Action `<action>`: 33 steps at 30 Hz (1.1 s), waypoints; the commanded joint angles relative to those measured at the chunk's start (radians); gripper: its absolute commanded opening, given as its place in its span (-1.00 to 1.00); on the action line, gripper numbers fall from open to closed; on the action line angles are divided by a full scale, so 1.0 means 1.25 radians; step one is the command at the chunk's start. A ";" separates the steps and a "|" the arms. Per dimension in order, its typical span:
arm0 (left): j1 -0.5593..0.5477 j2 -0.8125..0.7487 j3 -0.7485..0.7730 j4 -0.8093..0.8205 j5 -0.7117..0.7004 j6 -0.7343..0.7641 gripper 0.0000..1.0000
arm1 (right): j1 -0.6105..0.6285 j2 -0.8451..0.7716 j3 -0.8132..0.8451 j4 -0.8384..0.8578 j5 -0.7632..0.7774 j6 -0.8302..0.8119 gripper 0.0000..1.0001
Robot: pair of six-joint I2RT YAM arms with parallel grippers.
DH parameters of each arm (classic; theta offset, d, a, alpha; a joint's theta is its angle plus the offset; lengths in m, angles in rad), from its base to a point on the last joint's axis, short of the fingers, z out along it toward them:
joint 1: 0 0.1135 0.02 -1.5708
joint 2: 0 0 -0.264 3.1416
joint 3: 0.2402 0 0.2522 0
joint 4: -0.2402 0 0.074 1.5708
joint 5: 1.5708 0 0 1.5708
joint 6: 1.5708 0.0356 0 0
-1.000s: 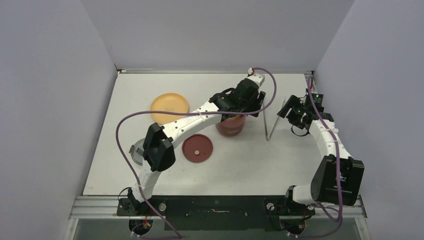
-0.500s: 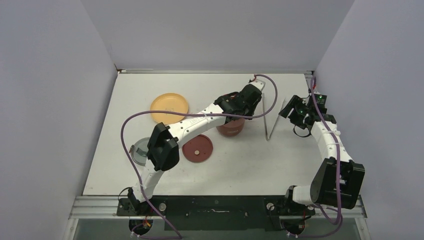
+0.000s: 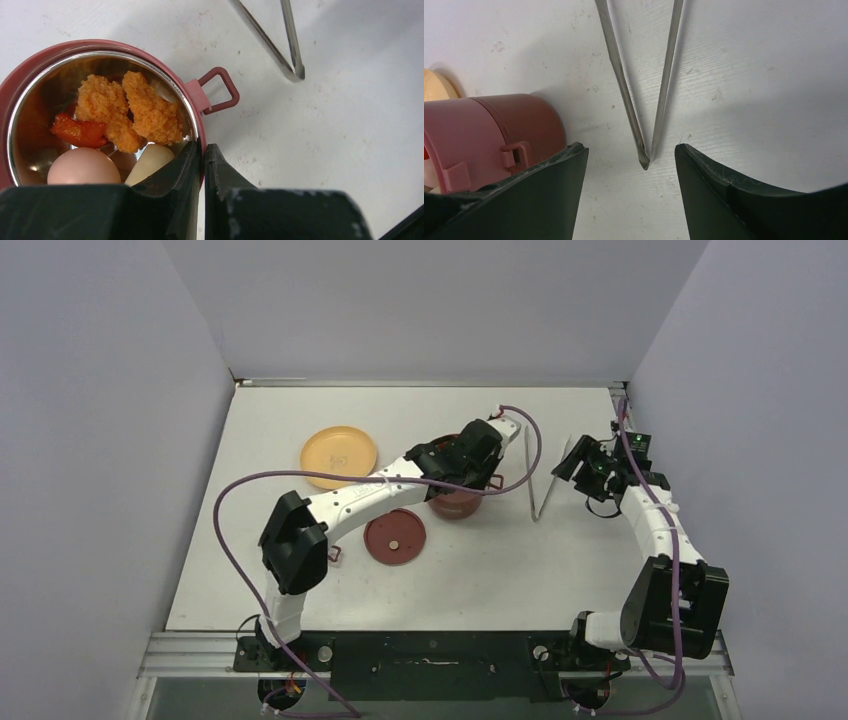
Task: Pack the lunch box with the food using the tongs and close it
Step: Close the fastener on the packing box.
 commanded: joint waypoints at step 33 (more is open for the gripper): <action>0.056 -0.162 -0.150 -0.004 0.224 0.010 -0.36 | 0.262 -0.064 -0.170 0.202 -0.223 0.184 -0.14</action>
